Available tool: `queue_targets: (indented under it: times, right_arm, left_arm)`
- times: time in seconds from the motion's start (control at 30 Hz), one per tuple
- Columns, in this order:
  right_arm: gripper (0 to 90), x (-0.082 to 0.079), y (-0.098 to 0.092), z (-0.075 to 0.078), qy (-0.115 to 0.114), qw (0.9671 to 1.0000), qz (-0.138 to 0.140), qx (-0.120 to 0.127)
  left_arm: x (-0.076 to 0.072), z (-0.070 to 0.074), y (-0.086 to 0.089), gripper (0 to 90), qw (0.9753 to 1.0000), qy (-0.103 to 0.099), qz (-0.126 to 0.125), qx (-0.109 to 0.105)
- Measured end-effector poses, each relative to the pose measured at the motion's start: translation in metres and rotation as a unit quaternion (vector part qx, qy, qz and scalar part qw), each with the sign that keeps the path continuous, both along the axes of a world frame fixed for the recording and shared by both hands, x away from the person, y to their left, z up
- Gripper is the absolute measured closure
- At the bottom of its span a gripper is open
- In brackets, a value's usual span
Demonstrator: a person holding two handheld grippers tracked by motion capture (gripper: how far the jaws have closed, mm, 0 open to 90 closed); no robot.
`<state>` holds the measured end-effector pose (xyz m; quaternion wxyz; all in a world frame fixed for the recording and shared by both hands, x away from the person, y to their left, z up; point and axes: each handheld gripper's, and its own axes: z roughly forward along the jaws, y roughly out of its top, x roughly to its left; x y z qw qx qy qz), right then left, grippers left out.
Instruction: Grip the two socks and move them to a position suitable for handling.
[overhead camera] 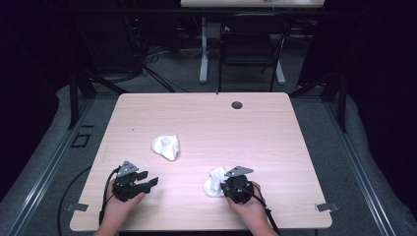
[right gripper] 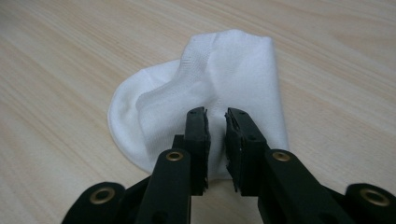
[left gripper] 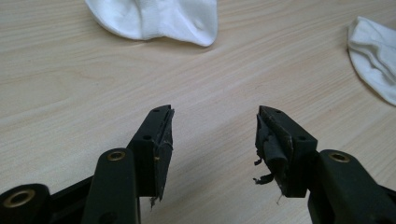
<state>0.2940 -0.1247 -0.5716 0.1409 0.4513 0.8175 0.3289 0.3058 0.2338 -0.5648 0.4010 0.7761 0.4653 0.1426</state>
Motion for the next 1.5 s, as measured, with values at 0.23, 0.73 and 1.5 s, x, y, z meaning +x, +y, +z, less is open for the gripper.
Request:
queue_targets:
  times: [0.23,0.73,1.5]
  right_arm:
    - [78.6,-0.007,0.007,-0.002,-0.007,0.9999,0.006,0.005]
    - [78.9,-0.019,0.023,-0.001,-0.008,0.9983,0.058,0.002]
    - [73.9,-0.020,0.005,0.018,-0.047,0.9950,0.063,0.062]
  left_arm:
    - [0.005,-0.001,-0.001,47.4,1.0000,0.001,0.002,0.004]
    - [0.079,0.007,-0.022,54.2,0.9980,-0.006,0.053,0.035]
    - [0.128,-0.007,-0.043,78.4,0.9949,0.016,0.049,0.087]
